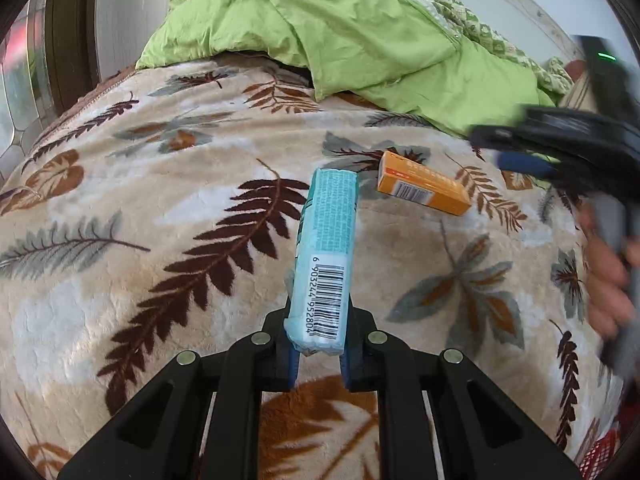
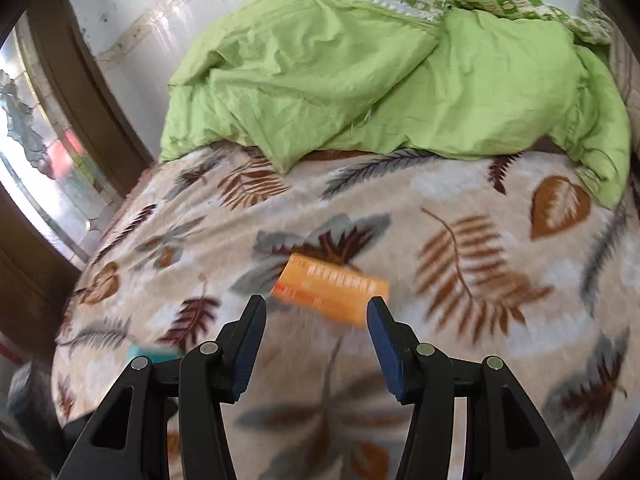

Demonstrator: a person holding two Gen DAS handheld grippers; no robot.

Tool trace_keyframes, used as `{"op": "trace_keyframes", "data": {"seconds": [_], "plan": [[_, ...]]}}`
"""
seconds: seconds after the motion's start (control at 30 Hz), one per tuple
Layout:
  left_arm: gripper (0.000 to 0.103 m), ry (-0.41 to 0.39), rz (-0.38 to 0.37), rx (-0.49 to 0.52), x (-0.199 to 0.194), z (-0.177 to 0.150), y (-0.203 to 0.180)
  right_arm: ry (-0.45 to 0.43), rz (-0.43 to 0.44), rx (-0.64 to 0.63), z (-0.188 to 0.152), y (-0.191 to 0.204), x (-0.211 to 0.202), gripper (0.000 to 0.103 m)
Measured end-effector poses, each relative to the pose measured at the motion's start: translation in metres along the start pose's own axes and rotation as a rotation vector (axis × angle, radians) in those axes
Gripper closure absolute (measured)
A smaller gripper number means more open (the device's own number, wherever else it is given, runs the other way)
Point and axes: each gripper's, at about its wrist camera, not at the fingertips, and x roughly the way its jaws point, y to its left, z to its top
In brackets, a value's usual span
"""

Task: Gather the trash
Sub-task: 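Grasp the orange medicine box with the right gripper while the left gripper holds the teal box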

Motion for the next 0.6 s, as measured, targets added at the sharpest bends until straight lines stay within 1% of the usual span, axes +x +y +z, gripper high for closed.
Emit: {"op": "trace_keyframes", "data": {"seconds": [0.1, 0.17, 0.23, 0.27, 0.37, 0.4, 0.43, 0.5, 0.57, 0.6], "plan": [[0.088, 0.016, -0.016, -0.012, 0.007, 0.002, 0.003, 0.031, -0.026, 0.031, 0.021, -0.007, 0.043, 0.048], [0.088, 0.012, -0.015, -0.024, 0.008, 0.005, 0.007, 0.056, -0.037, 0.033, 0.03, -0.012, 0.066, 0.048], [0.088, 0.008, -0.017, -0.03, 0.009, 0.007, 0.011, 0.078, -0.072, 0.045, 0.032, -0.018, 0.083, 0.048], [0.088, 0.003, -0.013, -0.03, 0.008, 0.008, 0.012, 0.092, -0.063, 0.068, 0.032, -0.024, 0.09, 0.048], [0.088, 0.004, -0.019, -0.039, 0.009, 0.01, 0.015, 0.157, -0.002, 0.12, 0.021, -0.032, 0.1, 0.047], [0.088, 0.004, -0.017, -0.042, 0.009, 0.011, 0.016, 0.167, 0.019, 0.116, 0.016, -0.03, 0.098, 0.047], [0.088, 0.003, -0.018, -0.046, 0.009, 0.011, 0.017, 0.175, 0.039, 0.11, 0.011, -0.028, 0.095, 0.043], [0.088, 0.003, -0.022, -0.055, 0.009, 0.012, 0.018, 0.191, 0.117, 0.094, -0.004, -0.02, 0.083, 0.039], [0.088, 0.0, -0.018, -0.055, 0.01, 0.012, 0.018, 0.207, 0.15, 0.051, -0.015, -0.009, 0.077, 0.037], [0.088, 0.002, -0.02, -0.057, 0.01, 0.012, 0.018, 0.215, 0.15, 0.008, -0.023, 0.001, 0.074, 0.037]]}}
